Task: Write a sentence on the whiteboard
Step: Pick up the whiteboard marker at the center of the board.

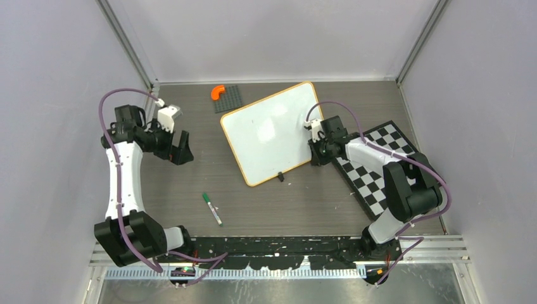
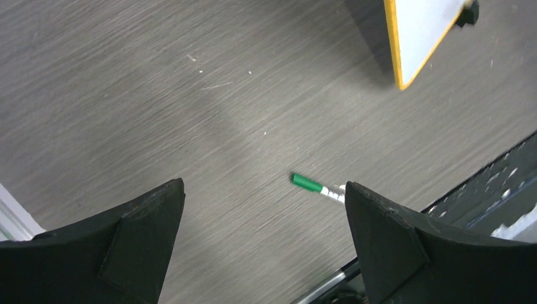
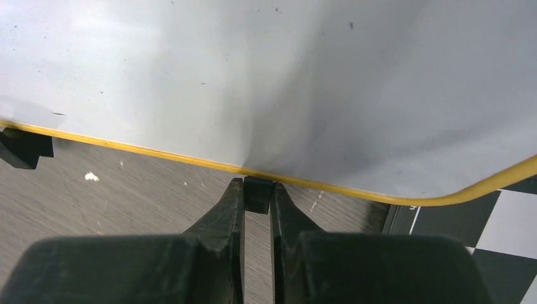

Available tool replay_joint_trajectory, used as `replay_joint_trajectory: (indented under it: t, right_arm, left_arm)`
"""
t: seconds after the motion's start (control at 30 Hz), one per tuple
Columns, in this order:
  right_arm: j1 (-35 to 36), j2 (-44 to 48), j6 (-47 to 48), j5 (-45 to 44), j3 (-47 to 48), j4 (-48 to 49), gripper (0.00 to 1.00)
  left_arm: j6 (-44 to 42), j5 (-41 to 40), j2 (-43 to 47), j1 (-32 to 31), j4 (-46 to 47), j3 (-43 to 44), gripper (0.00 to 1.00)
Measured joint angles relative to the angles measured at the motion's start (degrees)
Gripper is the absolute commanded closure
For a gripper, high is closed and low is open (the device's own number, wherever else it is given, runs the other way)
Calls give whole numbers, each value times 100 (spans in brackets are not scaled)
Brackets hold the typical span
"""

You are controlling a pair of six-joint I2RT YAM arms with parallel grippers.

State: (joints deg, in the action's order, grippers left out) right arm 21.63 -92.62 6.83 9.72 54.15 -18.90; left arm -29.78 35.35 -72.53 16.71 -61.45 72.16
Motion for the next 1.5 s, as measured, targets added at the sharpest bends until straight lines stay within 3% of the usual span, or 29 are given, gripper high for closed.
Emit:
replay_joint_trajectory:
  t: [0.13,0.23,0.4,0.7,1.0,1.23,1.3,1.5]
  right_arm:
    - [-162,0,358,297,44,-295,100]
    - [-334,-37,575,527,155,-573,100]
    - [-501,-181,785,769,374,-837,100]
    - [-505,-216,809,822,463,-953,100]
    - [-505,-378,811,841,546,-1049,100]
    - [-503,-444,811,909,584,-1095,100]
    - [-505,-455,824,922,605,-1119,100]
    - [-514,-505,925,942,662,-1187,100]
  left_arm:
    - [-1423,337,2,28,-411,-162,2]
    - [-2824,437,-44,28,-870,-494,8]
    - [-4876,391,-704,-157,-1515,-719,16]
    - [-6909,-90,-1110,-1217,-1128,-1915,29]
    - [-8168,-474,-459,-1847,-573,-3008,40]
    - [-8356,-841,-374,-2350,-92,-3407,46]
    - [-8336,-925,-396,-2457,61,-3434,52]
    - [-8170,-1058,-422,-2680,160,-3462,86]
